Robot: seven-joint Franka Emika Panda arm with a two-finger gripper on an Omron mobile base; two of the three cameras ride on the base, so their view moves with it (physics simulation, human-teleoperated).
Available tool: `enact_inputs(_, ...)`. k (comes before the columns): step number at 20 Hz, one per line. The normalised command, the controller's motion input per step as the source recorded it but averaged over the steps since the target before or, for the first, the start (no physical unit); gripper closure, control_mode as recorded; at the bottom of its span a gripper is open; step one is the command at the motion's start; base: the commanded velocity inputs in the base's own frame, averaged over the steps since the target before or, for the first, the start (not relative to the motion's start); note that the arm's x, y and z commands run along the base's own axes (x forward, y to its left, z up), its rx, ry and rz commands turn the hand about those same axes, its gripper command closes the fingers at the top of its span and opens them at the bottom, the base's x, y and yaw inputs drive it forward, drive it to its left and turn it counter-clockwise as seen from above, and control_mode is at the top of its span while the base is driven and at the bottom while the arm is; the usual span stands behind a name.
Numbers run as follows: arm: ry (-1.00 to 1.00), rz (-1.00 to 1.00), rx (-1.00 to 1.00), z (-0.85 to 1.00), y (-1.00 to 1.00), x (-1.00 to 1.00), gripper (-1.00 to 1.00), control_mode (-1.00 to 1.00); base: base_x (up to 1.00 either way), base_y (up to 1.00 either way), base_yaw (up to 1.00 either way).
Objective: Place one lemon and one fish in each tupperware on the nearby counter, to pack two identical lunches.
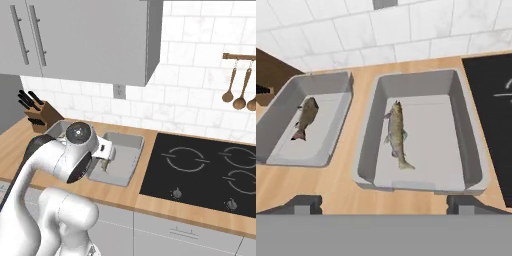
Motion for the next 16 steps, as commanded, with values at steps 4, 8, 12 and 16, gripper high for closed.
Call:
enact_inputs(4,0.01,0.0,-0.04,0.8,0.0,-0.74,-1.0,-1.0,0.0,0.0,0.0)
enact_inputs(8,-0.02,0.0,-0.1,0.22,0.15,-0.72,-1.0,-1.0,0.0,0.0,0.0)
enact_inputs(12,-0.01,-0.03,-0.15,0.0,0.37,-0.34,-1.0,-1.0,0.0,0.0,0.0)
enact_inputs(16,-0.05,-0.05,-0.01,0.04,0.01,-0.28,-1.0,1.0,-0.37,0.0,-0.07)
